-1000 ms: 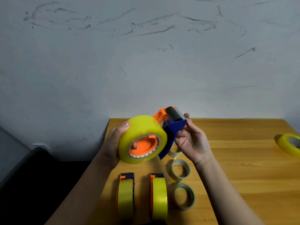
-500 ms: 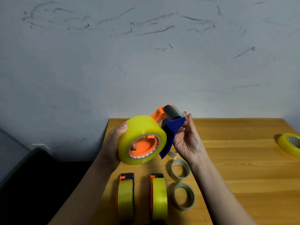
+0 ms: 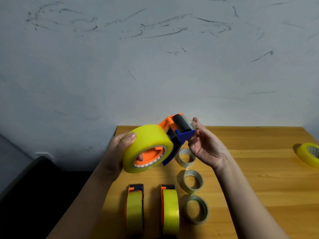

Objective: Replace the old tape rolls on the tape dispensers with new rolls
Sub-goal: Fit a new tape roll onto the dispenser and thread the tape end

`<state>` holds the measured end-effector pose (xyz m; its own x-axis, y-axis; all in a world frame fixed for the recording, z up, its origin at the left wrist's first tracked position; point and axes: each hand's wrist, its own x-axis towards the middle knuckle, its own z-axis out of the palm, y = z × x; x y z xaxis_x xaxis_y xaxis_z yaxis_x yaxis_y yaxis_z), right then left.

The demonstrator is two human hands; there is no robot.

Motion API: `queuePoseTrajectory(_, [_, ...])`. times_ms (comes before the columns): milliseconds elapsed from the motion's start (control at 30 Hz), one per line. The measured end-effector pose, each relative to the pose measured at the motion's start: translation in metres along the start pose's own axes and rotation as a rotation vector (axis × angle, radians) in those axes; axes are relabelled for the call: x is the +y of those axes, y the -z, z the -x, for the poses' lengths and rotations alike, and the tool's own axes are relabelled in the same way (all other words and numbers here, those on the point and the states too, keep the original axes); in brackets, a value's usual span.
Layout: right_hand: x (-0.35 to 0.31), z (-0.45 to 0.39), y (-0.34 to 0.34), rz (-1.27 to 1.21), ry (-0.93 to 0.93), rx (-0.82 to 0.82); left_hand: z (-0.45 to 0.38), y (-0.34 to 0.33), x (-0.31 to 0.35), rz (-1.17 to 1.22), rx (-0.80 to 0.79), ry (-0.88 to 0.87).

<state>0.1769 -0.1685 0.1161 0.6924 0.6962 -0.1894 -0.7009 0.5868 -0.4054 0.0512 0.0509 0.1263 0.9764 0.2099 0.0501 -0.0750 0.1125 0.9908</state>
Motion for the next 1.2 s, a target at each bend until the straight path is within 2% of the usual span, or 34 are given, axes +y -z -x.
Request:
queuePoseTrajectory(167, [0.005,-0.001,0.001,0.132,0.033,0.123,0.000,0.000,-0.002,-0.012,0.016,0.007])
queuePoseTrajectory(267, [0.004,0.002,-0.005,0.464,0.105,0.238,-0.001,0.001,-0.001,-0.021,0.022,0.010])
queuePoseTrajectory(367, [-0.001,0.006,-0.003,0.698,0.167,0.269,-0.001,0.001,-0.001,-0.045,0.022,0.013])
queuePoseTrajectory(433, [-0.001,0.008,-0.003,0.909,0.268,0.302,-0.002,0.002,-0.002,-0.043,0.039,0.022])
queuePoseTrajectory(533, [0.003,0.007,-0.004,1.176,0.521,0.310,-0.002,0.002,-0.005,-0.041,0.044,0.023])
queuePoseTrajectory(600, [0.008,0.006,-0.004,1.279,0.555,0.255,-0.004,0.003,-0.007,-0.024,0.057,0.024])
queuePoseTrajectory(667, [0.010,0.004,-0.005,1.160,0.440,0.182,-0.004,0.003,-0.009,0.007,0.080,0.036])
queuePoseTrajectory(767, [0.011,-0.001,-0.006,0.402,0.119,0.021,-0.004,0.003,-0.012,0.080,0.079,0.051])
queuePoseTrajectory(800, [0.014,-0.004,-0.003,0.214,0.056,-0.010,-0.005,0.002,-0.013,0.086,0.070,0.043])
queuePoseTrajectory(833, [0.017,-0.007,-0.001,0.132,0.045,-0.008,-0.005,0.001,-0.014,0.087,0.062,0.035])
queuePoseTrajectory(1000, [0.023,-0.013,-0.002,0.073,0.167,-0.016,-0.005,-0.001,-0.015,0.089,0.043,0.046])
queuePoseTrajectory(1200, [0.028,-0.007,-0.020,-0.177,0.263,-0.098,-0.006,-0.006,-0.017,0.080,0.006,0.056])
